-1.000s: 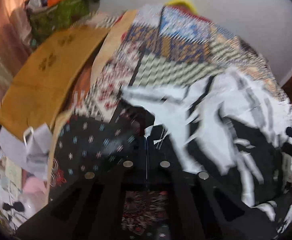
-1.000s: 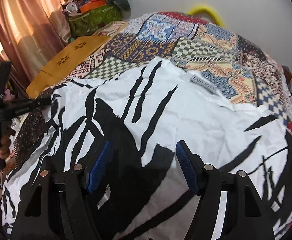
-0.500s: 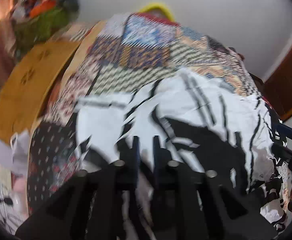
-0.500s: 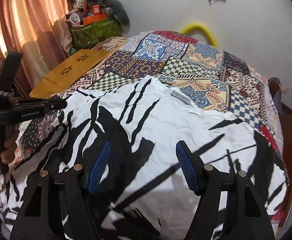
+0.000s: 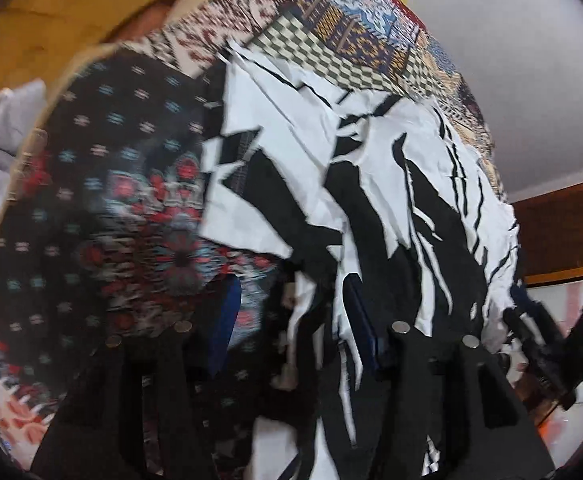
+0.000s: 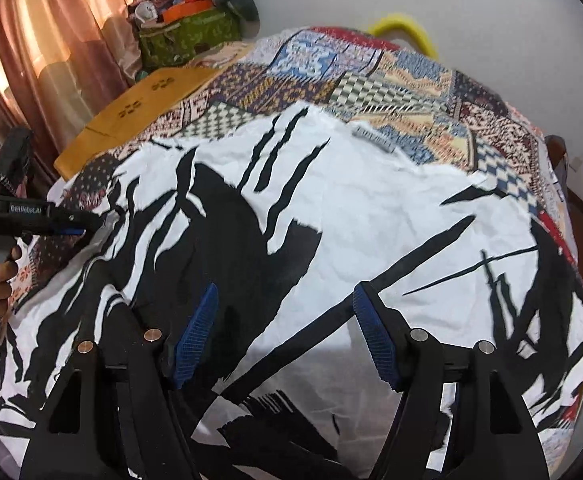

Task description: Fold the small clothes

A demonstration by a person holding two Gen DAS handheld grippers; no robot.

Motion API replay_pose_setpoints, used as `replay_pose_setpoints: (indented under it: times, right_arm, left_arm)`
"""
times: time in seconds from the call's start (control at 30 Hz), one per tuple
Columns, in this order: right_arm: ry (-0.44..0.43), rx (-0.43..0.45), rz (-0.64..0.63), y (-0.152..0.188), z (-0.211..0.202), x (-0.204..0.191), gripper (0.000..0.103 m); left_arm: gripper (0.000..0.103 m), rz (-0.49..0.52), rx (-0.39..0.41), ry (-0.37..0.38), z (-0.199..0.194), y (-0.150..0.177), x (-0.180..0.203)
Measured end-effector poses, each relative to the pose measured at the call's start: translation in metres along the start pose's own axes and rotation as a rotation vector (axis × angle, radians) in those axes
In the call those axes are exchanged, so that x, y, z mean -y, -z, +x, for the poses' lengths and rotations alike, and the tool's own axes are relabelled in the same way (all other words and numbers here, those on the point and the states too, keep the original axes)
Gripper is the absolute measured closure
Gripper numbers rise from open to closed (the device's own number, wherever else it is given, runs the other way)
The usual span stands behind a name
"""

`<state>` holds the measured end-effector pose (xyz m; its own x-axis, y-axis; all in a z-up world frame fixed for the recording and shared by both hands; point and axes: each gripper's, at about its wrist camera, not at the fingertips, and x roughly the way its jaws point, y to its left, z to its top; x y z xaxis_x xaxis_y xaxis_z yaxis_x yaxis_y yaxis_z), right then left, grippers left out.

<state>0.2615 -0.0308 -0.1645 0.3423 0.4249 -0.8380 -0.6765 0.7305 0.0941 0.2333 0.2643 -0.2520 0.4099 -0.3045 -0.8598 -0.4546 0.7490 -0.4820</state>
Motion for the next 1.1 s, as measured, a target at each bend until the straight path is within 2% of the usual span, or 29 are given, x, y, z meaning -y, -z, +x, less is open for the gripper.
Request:
replay_pose_setpoints:
  times: [0.17,0.27,0.3,0.37,0.43,0.5,0.6,0.67,0.8,0.9,1.03,1.07,1.1]
  right_arm:
    - [-0.005,-0.037,-0.017,0.007,0.009,-0.003,0.036]
    - [-0.008,-0.052,-0.024,0.01,0.011,-0.005,0.036]
    - [-0.01,-0.054,-0.023,0.01,0.012,-0.005,0.036]
    - [-0.013,-0.056,-0.021,0.011,0.012,-0.005,0.036]
    - [-0.012,-0.05,-0.022,0.009,0.01,-0.006,0.036]
    - [-0.004,-0.038,-0.026,0.007,0.007,-0.007,0.036]
    - [0.028,-0.01,-0.038,0.0,-0.002,-0.007,0.036]
    - [0.044,0.019,-0.039,-0.005,-0.011,-0.006,0.036]
    - [0.046,0.074,-0.015,-0.01,-0.03,-0.001,0.036]
    - [0.037,0.091,0.008,-0.011,-0.038,0.004,0.036]
    - [0.032,0.081,0.016,-0.007,-0.038,0.007,0.036]
    - [0.029,0.077,0.017,-0.006,-0.037,0.007,0.036]
    - [0.025,0.075,0.019,-0.006,-0.036,0.007,0.036]
  left_arm:
    - [0.051,-0.001,0.036,-0.019,0.013,-0.019,0.005]
    - [0.054,0.049,0.085,-0.076,0.014,-0.037,0.012]
    - [0.06,0.073,0.106,-0.101,0.015,-0.041,0.014]
    - [0.095,0.114,0.115,-0.139,0.016,-0.046,0.018]
    - [0.098,0.174,0.154,-0.19,0.013,-0.046,0.028]
    - [0.098,0.283,0.222,-0.238,0.004,-0.041,0.05]
    - [0.099,0.435,0.305,-0.253,-0.008,-0.031,0.086]
    - [0.099,0.538,0.334,-0.23,-0.015,-0.023,0.115]
    - [0.099,0.656,0.301,-0.18,-0.008,-0.012,0.154]
    - [0.099,0.704,0.207,-0.184,0.019,-0.001,0.166]
    - [0.099,0.676,0.048,-0.222,0.059,0.011,0.153]
    - [0.099,0.666,0.029,-0.228,0.065,0.014,0.146]
    - [0.099,0.664,0.043,-0.224,0.064,0.016,0.144]
